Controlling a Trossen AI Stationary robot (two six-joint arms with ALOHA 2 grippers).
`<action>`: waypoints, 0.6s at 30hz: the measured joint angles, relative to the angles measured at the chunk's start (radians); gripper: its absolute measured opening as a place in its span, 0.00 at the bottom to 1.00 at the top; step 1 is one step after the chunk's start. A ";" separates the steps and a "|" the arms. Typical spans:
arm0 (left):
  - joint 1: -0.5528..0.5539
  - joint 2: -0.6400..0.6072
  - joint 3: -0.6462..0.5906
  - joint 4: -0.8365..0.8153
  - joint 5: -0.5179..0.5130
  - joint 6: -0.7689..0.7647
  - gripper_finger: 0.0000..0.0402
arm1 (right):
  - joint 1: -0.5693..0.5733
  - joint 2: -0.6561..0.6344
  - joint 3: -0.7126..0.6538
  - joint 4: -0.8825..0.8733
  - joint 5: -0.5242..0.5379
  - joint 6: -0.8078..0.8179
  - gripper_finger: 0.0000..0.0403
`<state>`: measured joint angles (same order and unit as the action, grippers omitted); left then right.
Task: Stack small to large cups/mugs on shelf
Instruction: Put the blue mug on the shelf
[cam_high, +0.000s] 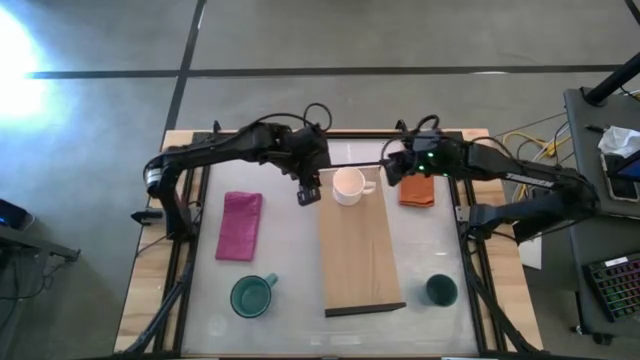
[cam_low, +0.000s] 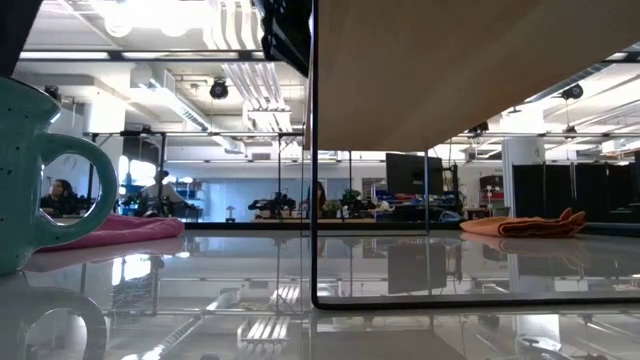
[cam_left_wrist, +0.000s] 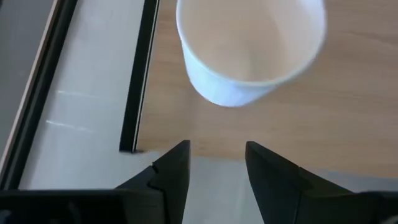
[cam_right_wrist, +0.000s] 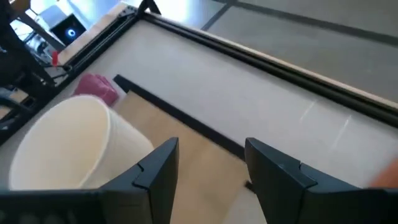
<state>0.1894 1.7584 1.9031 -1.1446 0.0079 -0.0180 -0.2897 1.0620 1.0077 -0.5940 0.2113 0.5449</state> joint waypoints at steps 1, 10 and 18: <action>-0.003 -0.012 -0.003 -0.004 0.000 -0.003 0.35 | 0.001 -0.020 0.000 -0.027 0.000 0.000 0.44; -0.035 -0.162 -0.217 0.069 -0.004 -0.106 0.35 | 0.032 -0.209 0.000 -0.473 -0.009 0.152 0.44; -0.088 -0.331 -0.469 0.145 0.013 -0.297 0.35 | 0.168 -0.272 0.000 -0.619 -0.034 0.329 0.44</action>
<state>0.1017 1.4271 1.4341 -1.0000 0.0214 -0.3148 -0.1221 0.7898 1.0077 -1.2131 0.1769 0.8743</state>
